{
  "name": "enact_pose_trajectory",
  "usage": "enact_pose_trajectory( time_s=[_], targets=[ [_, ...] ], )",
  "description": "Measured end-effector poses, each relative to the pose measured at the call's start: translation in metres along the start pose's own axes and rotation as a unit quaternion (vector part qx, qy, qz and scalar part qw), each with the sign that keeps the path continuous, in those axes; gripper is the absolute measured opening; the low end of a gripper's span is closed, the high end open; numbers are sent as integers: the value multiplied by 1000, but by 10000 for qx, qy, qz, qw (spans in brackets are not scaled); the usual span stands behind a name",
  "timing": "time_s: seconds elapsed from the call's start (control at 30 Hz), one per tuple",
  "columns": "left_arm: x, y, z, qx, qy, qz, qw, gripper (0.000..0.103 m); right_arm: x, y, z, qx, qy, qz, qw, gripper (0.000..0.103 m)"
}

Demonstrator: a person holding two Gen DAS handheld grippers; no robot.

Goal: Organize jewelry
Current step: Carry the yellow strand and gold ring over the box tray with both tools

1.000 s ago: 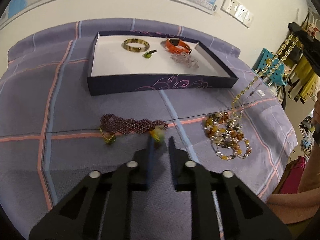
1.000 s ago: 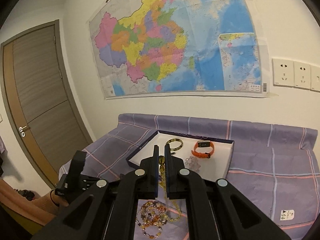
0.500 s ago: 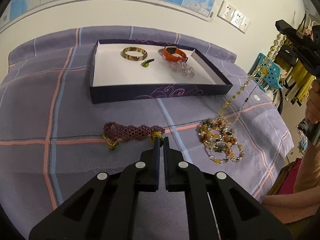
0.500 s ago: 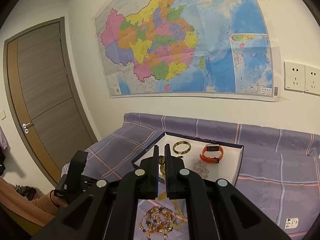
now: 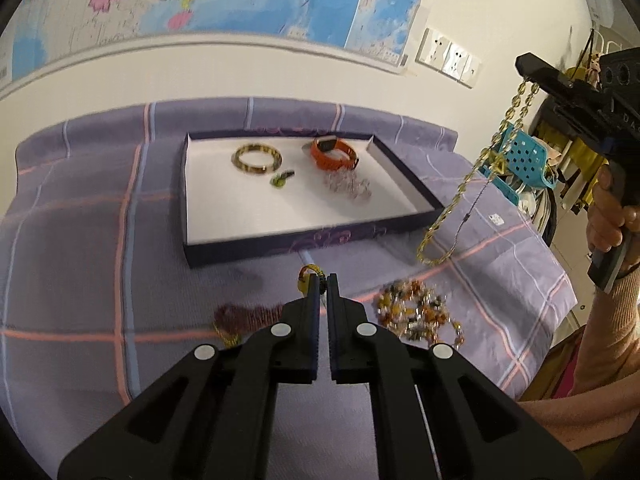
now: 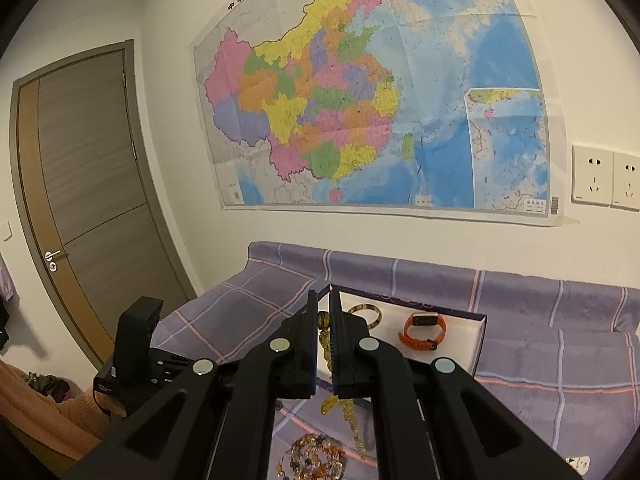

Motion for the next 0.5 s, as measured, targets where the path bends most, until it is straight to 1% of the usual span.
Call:
enact_pose_trajectory(
  time_s=[0.2,0.4,0.5],
  targets=[
    [23,-1,-3,30,-162,-181,9997,4,17,1,-8,51,-106,71,9999,4],
    [43,3,-10,33,-249,-205,9995,4,36,-4,-25,10,-168,128,9998,4],
    [51,7,-15,12,-258,-166,9995,4,40,-9,-33,-35,-153,117,9998,4]
  ],
)
Point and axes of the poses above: each gripper's, at about its wrist camera, not at the fingertips, and z roughly against the way its jaws point, y to its left, x to its top, the point moved 6 cm from there along -z, roughly the way its jaws point, and after that the axes turned 11 degrees about -y, right-handed, at the moved point
